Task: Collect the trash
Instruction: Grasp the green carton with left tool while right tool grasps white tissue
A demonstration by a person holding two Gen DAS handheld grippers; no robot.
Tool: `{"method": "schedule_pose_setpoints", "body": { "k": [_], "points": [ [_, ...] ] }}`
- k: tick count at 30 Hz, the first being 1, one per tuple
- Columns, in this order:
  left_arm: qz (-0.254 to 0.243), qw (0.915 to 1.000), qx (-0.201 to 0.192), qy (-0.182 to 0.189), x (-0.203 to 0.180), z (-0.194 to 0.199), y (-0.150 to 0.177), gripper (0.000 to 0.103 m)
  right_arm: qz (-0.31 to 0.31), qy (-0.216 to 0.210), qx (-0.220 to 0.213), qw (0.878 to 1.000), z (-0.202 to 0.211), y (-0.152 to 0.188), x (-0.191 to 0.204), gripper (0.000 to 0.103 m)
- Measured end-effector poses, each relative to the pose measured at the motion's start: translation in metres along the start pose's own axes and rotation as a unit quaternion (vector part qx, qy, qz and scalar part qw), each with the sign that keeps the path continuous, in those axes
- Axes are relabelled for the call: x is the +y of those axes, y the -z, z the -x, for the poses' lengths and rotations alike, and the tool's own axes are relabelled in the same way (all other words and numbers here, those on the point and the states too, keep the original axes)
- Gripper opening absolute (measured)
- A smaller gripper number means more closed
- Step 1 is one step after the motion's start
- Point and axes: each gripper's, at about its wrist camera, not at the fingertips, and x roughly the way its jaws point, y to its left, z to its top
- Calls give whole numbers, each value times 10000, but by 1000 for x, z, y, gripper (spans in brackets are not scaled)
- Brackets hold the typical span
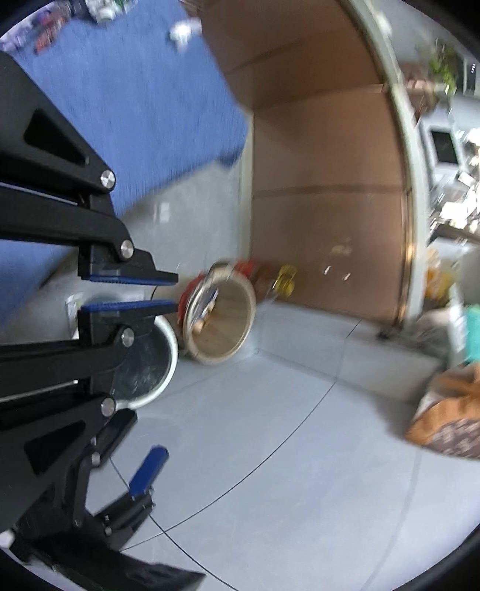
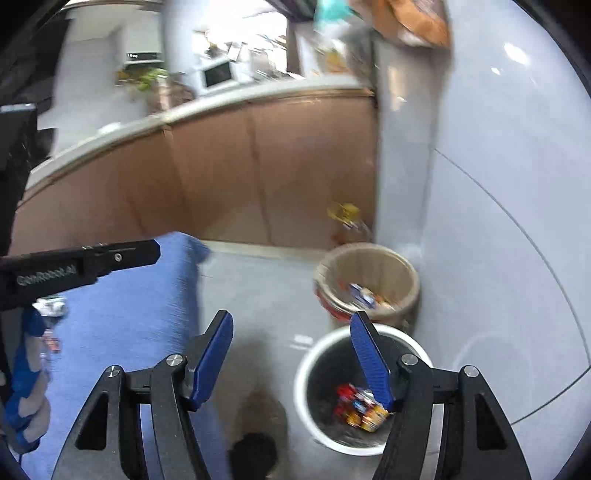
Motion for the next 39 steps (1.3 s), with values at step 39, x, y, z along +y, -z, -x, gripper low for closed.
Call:
{"method": "schedule_pose_setpoints", "body": {
  "k": [39],
  "points": [
    [3337, 9303, 695, -1357, 457, 96, 98, 52, 1996, -2321, 593, 9501, -184, -68, 325, 70]
  ]
}}
